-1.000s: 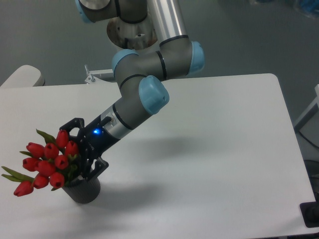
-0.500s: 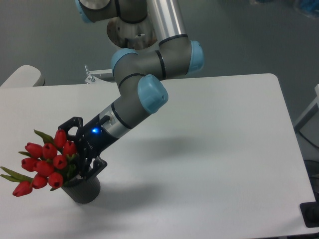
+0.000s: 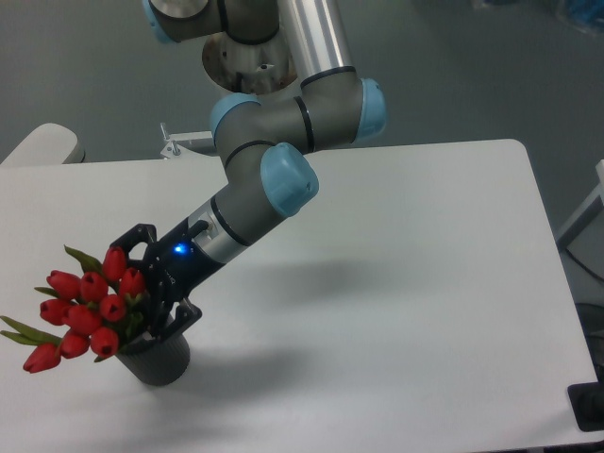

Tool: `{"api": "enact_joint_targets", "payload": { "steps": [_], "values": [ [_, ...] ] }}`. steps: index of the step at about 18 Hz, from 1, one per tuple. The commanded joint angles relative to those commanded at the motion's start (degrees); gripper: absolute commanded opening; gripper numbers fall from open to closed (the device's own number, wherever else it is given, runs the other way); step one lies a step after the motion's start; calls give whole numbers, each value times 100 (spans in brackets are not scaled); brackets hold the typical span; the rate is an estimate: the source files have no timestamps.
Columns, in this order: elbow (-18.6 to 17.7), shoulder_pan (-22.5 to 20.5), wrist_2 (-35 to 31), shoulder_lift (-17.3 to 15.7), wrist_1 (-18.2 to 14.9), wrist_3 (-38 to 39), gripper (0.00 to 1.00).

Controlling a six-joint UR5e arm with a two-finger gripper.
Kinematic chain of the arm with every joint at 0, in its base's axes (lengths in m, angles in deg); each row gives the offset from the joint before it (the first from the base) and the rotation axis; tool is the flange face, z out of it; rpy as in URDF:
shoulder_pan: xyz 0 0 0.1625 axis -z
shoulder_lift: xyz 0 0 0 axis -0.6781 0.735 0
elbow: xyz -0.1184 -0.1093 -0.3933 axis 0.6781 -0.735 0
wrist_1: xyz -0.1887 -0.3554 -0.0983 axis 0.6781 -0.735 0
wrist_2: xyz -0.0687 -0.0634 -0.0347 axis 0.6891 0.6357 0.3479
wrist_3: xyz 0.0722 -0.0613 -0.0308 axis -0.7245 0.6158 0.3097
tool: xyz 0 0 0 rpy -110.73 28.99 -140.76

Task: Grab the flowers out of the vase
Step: 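Lift the gripped tulips up out of the black vase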

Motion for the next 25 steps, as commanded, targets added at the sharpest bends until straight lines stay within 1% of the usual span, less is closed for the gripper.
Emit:
{"api": "enact_joint_targets", "payload": {
  "steps": [4,5,7,12,15,18,19,23,25],
  "values": [
    [0,-9,0,-18,0,0,49],
    [0,-9,0,-18,0,-9,45],
    [0,-9,0,-26,0,-9,39],
    [0,-17,0,-44,-9,0,39],
    [9,-96,17,-114,-9,18,39],
    [0,-228,359,-149,-9,70,39],
    [0,-246,439,-219,-9,140,39],
    [18,-264,475,-386,-9,289,39],
    [53,-308,570,-413,-9,447,39]
  ]
}}
